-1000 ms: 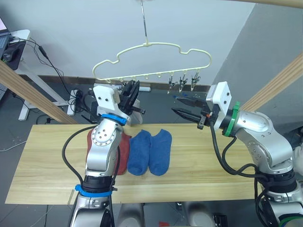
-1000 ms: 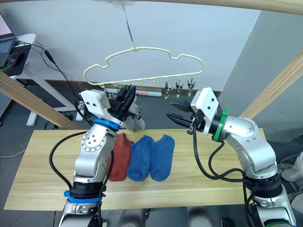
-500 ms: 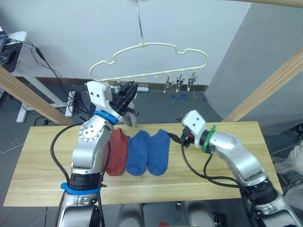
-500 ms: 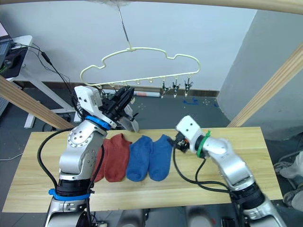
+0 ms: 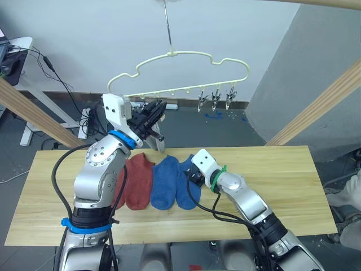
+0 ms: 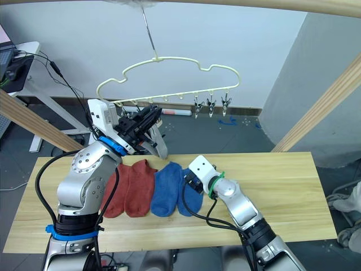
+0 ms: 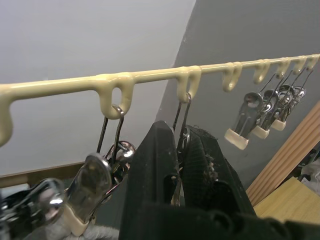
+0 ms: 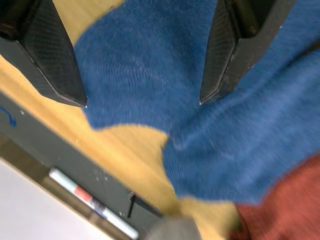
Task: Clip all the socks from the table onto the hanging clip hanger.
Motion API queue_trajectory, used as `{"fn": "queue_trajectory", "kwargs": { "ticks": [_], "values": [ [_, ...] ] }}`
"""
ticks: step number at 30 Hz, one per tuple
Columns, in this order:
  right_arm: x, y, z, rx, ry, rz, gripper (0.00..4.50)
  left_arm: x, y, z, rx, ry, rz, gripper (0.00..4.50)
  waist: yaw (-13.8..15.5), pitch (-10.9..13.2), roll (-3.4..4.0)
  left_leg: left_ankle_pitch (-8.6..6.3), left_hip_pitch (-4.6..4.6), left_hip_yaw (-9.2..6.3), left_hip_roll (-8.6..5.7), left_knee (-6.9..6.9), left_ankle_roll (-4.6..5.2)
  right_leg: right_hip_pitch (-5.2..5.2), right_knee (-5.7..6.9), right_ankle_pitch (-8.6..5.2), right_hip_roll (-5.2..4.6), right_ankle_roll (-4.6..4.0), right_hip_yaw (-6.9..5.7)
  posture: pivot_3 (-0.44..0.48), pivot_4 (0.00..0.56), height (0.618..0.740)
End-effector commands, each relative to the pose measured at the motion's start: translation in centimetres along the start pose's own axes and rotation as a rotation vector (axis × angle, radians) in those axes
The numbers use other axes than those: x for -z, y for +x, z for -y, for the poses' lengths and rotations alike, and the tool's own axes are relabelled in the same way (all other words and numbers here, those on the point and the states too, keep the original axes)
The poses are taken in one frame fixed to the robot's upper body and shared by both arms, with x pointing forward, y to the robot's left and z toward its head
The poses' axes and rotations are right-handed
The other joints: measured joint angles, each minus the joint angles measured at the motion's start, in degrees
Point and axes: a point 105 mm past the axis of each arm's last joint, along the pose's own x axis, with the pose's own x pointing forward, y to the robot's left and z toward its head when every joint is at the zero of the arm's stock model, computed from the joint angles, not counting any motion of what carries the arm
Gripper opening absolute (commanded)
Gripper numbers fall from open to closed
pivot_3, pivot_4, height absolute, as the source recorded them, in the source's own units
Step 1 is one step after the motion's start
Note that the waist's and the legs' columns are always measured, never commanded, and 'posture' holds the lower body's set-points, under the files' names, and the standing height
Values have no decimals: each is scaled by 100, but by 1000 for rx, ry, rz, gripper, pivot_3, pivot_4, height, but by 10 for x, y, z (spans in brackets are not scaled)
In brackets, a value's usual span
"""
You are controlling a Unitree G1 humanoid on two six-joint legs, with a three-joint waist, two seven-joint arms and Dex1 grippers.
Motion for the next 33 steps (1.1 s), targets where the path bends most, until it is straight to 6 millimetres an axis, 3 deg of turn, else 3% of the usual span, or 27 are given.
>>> {"fn": "queue_trajectory", "kwargs": {
  "ticks": [1,3,6,14,15,22,26,33],
  "values": [
    [4,6,-3,2,4,-3,3697,-14,-3,2,12,32,41,180,-1,0,0,0,0,1,0,0,0,0,0,0,0,0,1,-11,335,735],
    [11,9,-9,-14,10,-25,3697,-13,-4,1,9,29,35,180,-9,0,0,0,1,4,0,0,1,0,0,0,0,0,3,-4,336,735],
    [16,11,-12,-15,20,-35,3099,-11,-5,1,6,20,29,180,-8,0,0,-1,4,1,0,0,2,1,2,0,0,0,1,-4,335,735],
    [12,2,-5,-3,-25,-3,236,-15,-8,-3,19,9,17,180,2,0,0,-3,4,1,0,1,5,2,4,0,0,0,2,-11,340,735],
    [9,1,-3,-1,-39,11,45,-15,-8,-4,19,-2,15,180,1,0,0,-3,4,1,0,1,5,1,4,0,1,0,2,-11,340,735],
    [-34,-19,-1,-36,-189,194,0,-24,-9,-3,76,-92,-9,180,0,0,0,-3,1,1,-1,-1,5,0,2,0,2,0,1,-20,340,735],
    [-74,-31,-1,-36,-304,353,0,-31,-9,-6,90,-166,-18,180,-13,0,0,-3,1,0,-1,0,4,-1,3,0,3,0,0,-23,340,735],
    [-121,-33,1,13,-379,519,0,-34,-10,-4,103,-194,-39,180,-11,0,0,4,1,-3,1,-1,-7,-2,3,0,2,0,-2,-27,335,735]
  ]
}}
